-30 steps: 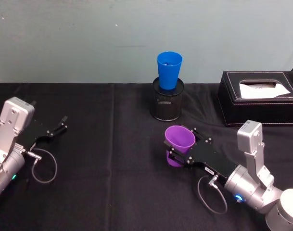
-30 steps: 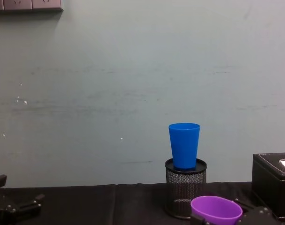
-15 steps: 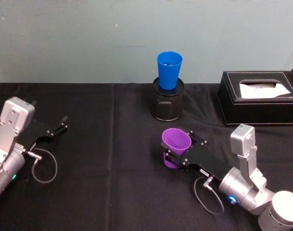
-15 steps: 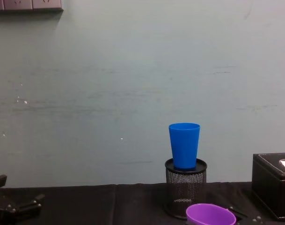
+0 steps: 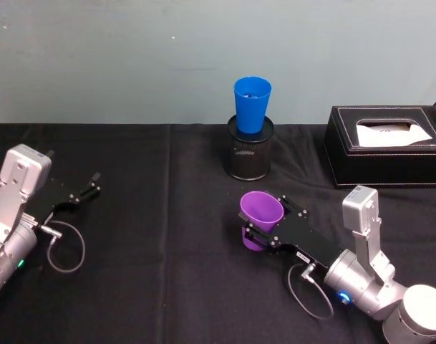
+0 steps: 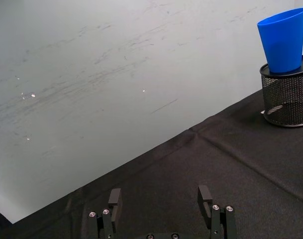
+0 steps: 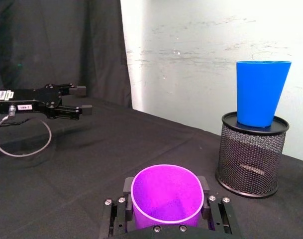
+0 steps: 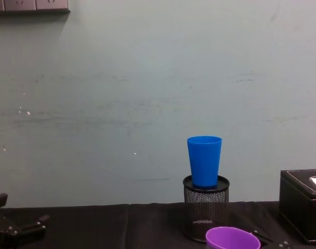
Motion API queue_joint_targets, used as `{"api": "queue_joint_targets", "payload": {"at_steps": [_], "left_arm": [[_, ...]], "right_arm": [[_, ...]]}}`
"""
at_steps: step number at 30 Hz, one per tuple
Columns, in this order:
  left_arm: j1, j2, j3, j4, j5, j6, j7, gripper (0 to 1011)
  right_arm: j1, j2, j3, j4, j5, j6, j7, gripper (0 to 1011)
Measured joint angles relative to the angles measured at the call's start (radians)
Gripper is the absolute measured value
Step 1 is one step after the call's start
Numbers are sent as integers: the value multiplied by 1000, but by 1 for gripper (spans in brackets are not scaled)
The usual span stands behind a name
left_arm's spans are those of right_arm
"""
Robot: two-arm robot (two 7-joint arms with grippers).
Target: Pick up one cup with a gripper and tap it against the other cup.
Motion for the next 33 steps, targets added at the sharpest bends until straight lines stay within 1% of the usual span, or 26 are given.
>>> {"api": "queue_joint_targets", "payload": {"at_steps": [2, 3, 5, 6, 10, 12, 16, 18, 21, 25, 27, 28, 31, 33], "left_arm": [[0, 0, 0, 0, 0, 0, 0, 1000], [0, 0, 0, 0, 0, 0, 0, 1000], [0, 0, 0, 0, 0, 0, 0, 1000], [0, 0, 0, 0, 0, 0, 0, 1000], [0, 0, 0, 0, 0, 0, 0, 1000], [0, 0, 0, 0, 0, 0, 0, 1000], [0, 0, 0, 0, 0, 0, 0, 1000], [0, 0, 0, 0, 0, 0, 0, 1000], [0, 0, 0, 0, 0, 0, 0, 1000], [0, 0, 0, 0, 0, 0, 0, 1000], [0, 0, 0, 0, 0, 0, 0, 1000], [0, 0, 0, 0, 0, 0, 0, 1000], [0, 0, 0, 0, 0, 0, 0, 1000], [0, 0, 0, 0, 0, 0, 0, 1000]], "right_arm": [[0, 0, 0, 0, 0, 0, 0, 761], [0, 1, 0, -1, 0, 0, 0, 807], [0, 1, 0, -1, 0, 1, 0, 833], [-1, 1, -1, -2, 0, 1, 0, 882], [-1, 1, -1, -3, -1, 1, -1, 984], [-1, 1, -1, -3, -1, 2, -1, 1004], [-1, 2, -1, -3, -1, 2, -2, 1004], [-6, 3, 2, -20, -1, 4, -5, 1004], [-20, 11, 14, -71, 5, 13, -11, 1004], [-34, 21, 24, -121, 11, 31, -21, 1004], [-47, 31, 34, -162, 15, 47, -33, 1004], [-60, 37, 44, -191, 16, 59, -48, 1004], [-79, 46, 62, -234, 15, 80, -80, 1004], [-99, 53, 81, -274, 10, 104, -118, 1004]]}}
